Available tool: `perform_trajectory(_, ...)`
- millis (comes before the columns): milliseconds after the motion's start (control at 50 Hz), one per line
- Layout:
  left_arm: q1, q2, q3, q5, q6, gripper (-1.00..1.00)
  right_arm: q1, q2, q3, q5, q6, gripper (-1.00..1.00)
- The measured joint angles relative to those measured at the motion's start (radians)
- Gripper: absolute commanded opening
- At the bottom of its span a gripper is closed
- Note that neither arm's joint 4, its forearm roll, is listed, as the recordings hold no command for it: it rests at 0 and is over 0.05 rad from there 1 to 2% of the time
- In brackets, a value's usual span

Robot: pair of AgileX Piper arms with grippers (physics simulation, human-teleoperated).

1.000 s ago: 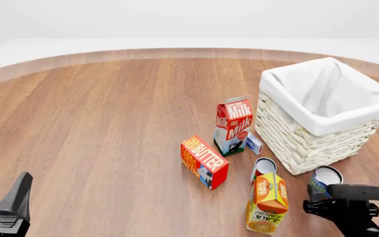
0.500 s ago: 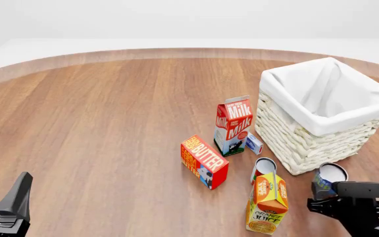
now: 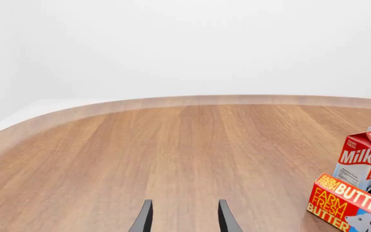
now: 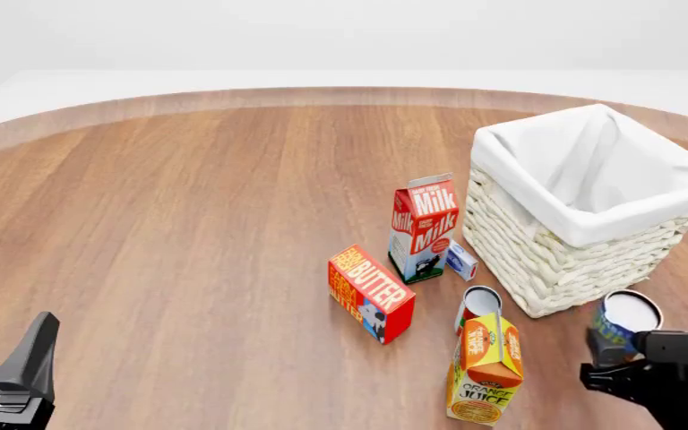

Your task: Pick up the alphabet soup, and put it in the basket.

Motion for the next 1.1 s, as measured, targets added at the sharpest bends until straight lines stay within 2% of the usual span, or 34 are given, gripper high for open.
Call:
perform_trajectory(200,0.0,0.0,0.0,0.0,0.0,1.0,0.006,-0.287,0.0,0.258,-0.019,-1.0)
perform_trajectory(380,0.0,0.0,0.0,0.0,0.0,1.0,0.014,-0.467,0.0,0.412,-0.032,-1.0)
perform_trajectory(760,0.0,0.0,0.0,0.0,0.0,1.0,0.026,-0.663,-0.006,0.566,-0.062,-1.0)
perform_trajectory(1100,0.0,0.0,0.0,0.0,0.0,1.0,0.028,-0.774,-0.066,0.699,-0.084,-1.0)
